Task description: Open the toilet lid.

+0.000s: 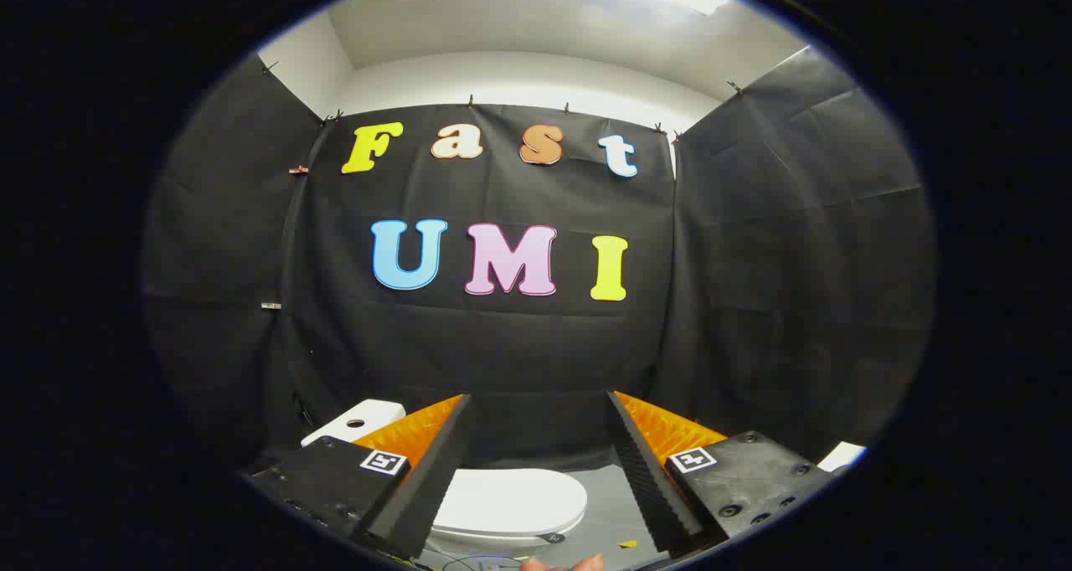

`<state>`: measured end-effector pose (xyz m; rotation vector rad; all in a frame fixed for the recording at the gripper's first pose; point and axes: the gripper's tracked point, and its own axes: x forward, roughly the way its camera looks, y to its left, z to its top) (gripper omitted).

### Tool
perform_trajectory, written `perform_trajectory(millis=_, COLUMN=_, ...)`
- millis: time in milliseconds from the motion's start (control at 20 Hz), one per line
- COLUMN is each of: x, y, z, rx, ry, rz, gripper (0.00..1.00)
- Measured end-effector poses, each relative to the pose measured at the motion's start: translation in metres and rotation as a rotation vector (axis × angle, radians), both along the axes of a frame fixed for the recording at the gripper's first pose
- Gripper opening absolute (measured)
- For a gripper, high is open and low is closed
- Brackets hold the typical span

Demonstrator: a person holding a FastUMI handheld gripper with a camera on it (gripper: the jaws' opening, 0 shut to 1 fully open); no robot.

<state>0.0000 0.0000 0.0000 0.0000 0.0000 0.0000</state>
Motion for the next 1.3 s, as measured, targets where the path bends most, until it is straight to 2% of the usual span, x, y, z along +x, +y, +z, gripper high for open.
perform_trajectory(millis=900, x=0.0, y=0.009, z=0.002, rx=-0.021, ry=-0.01, rz=0.016, gripper=0.98)
perform_trajectory(millis=1300, x=0.016, y=0.005, z=-0.019, rx=-0.031, ry=-0.042, rz=0.027, gripper=0.98)
